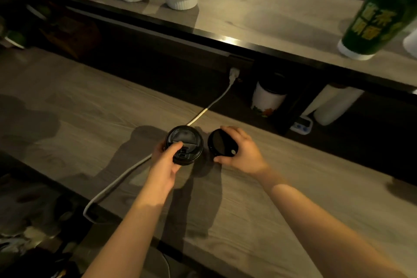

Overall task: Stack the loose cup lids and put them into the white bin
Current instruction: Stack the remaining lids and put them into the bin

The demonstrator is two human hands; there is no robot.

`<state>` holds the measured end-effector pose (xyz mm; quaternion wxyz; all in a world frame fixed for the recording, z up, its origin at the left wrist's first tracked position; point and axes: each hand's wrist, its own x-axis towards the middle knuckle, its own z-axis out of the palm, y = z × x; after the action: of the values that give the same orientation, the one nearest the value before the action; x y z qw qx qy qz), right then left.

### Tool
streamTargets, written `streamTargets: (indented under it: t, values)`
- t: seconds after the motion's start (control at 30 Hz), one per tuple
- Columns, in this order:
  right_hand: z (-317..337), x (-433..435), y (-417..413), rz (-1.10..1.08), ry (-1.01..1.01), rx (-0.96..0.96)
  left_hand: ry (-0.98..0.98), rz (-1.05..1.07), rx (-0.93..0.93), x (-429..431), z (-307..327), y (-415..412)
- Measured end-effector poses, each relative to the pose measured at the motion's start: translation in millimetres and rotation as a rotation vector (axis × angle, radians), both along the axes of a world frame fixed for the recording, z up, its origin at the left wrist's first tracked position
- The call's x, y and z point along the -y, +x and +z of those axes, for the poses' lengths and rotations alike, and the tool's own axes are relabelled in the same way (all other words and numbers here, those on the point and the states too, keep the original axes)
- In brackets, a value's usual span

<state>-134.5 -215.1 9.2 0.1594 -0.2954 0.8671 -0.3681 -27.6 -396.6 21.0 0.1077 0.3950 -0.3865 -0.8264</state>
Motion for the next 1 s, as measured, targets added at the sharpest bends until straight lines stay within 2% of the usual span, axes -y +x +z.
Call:
streamTargets:
  t: [0.33, 0.8, 1.0]
  values:
    - [44, -122, 45, -0.405, -0.143, -0.028, 0.036, -0.226, -0.036, -103, 34, -22]
    - [86, -336, 140, -0.900, -0.101, -0.207, 0.008, -0.710, -0.098, -309, 71, -30]
    - [102, -420, 163, -1.004, -0.107, -0.256, -0.059, -0.823, -0.157, -399, 88, -25]
